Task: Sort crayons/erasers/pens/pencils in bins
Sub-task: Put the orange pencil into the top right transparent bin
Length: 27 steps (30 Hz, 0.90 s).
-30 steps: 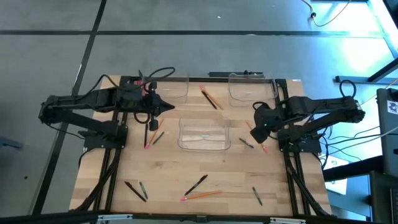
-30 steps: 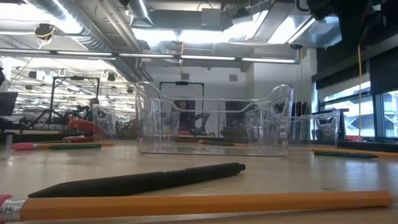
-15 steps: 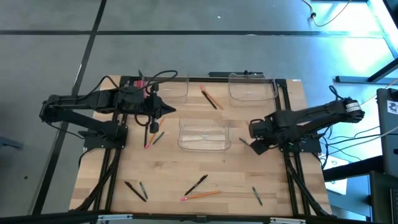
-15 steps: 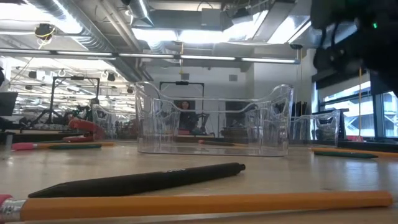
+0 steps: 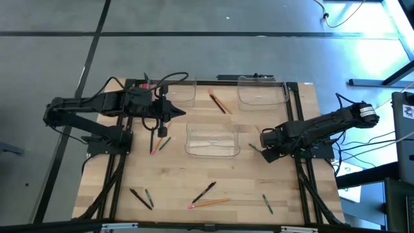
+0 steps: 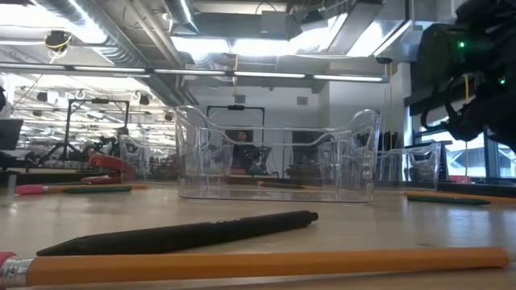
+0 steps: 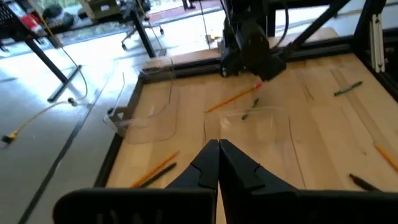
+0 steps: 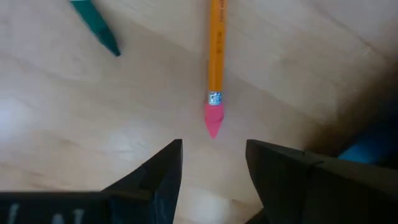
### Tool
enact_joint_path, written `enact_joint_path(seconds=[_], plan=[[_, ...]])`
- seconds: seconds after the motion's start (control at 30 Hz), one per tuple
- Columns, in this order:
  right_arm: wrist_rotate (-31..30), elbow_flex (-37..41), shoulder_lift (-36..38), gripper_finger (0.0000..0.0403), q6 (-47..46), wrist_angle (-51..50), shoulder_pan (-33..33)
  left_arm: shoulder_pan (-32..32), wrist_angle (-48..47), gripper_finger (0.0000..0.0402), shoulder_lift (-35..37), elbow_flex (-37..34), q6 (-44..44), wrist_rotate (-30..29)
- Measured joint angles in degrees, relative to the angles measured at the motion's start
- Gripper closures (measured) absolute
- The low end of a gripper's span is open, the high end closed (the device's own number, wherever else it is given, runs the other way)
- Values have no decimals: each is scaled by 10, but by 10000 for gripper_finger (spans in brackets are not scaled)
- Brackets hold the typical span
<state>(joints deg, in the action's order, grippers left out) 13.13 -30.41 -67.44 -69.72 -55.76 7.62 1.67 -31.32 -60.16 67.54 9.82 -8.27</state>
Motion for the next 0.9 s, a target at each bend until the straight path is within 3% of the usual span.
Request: enact_joint_path(seconds=[0.53, 0.9], plan=[[-25, 54, -17, 230, -7, 64, 0, 0, -3, 401, -6, 40, 27, -1], [-27, 54, -17, 325, -6, 66, 0, 0, -3, 401, -6, 40, 27, -1]])
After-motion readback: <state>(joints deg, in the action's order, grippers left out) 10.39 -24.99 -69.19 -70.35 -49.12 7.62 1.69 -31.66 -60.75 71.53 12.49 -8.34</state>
